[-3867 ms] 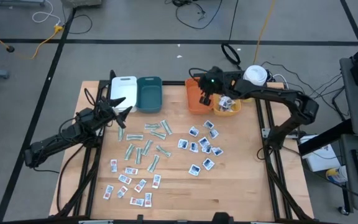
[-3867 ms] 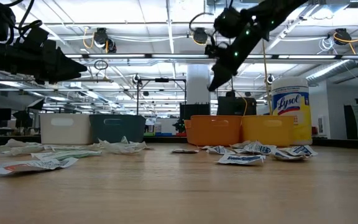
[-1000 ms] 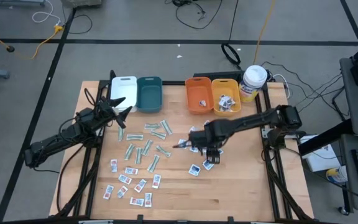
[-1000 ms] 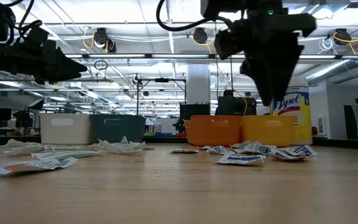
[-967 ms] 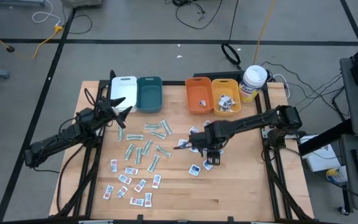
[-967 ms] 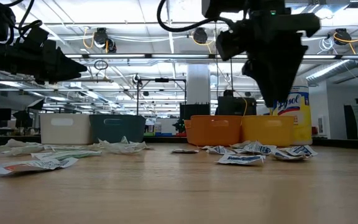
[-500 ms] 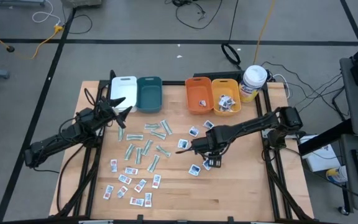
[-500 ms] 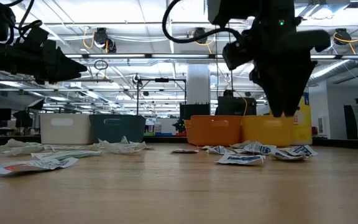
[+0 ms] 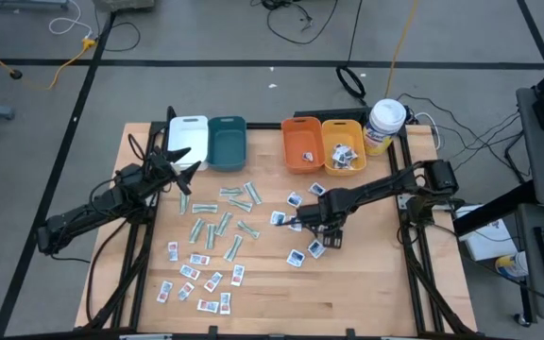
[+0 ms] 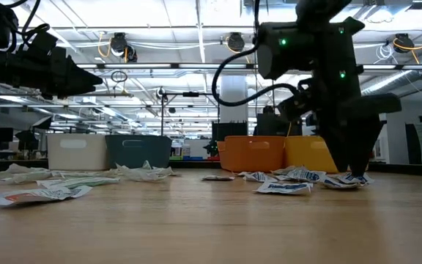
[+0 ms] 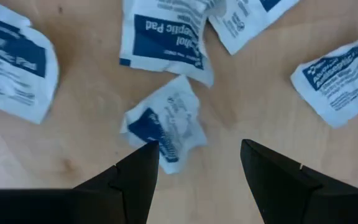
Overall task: Pick & Place First Aid Supplies
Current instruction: Put the alcohol pad into the orange bin
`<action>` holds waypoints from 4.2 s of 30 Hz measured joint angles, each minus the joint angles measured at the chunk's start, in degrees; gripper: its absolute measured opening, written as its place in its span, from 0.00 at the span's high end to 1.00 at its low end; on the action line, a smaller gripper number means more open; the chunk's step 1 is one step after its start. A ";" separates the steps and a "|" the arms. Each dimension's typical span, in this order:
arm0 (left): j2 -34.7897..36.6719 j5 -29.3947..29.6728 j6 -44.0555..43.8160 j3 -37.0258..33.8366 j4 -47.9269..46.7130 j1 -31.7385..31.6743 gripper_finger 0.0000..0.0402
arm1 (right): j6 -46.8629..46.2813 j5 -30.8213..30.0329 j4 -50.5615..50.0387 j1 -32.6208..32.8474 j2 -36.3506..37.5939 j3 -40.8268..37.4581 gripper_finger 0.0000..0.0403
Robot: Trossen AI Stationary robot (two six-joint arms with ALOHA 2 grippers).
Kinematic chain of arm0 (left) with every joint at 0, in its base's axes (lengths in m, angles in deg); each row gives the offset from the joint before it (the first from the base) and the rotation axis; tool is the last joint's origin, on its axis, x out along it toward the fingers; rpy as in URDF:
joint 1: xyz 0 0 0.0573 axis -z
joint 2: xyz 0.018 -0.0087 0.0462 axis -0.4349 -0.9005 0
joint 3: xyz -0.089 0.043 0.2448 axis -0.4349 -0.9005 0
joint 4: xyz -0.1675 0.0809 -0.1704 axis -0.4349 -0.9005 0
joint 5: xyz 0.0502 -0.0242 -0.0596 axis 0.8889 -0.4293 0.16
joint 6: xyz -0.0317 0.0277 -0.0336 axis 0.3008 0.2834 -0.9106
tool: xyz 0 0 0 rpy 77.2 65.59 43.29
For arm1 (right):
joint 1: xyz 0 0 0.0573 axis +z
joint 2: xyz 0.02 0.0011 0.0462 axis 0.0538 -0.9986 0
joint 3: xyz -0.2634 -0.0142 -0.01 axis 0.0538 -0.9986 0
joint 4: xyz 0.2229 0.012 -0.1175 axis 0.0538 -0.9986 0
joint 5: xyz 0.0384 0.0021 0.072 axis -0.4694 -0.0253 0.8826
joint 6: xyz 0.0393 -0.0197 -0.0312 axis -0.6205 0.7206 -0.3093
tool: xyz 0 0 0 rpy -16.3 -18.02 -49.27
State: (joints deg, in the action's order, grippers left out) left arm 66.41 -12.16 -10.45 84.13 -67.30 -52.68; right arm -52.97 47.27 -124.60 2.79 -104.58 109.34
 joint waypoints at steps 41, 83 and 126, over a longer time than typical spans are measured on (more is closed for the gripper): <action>0.02 0.02 0.00 0.00 0.00 0.01 0.26 | 23.45 6.12 -11.66 -8.44 5.27 22.10 0.99; 0.01 0.00 0.00 -0.01 0.01 -0.02 0.26 | 43.62 -1.17 12.00 -36.66 -6.87 22.12 0.99; 0.00 -0.01 0.02 -0.01 0.00 0.01 0.26 | 30.19 -7.14 0.02 -31.17 5.96 22.16 0.48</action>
State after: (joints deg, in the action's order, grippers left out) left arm 66.41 -12.16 -10.43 84.12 -67.30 -52.67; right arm -22.78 40.13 -124.59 -28.37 -98.62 131.50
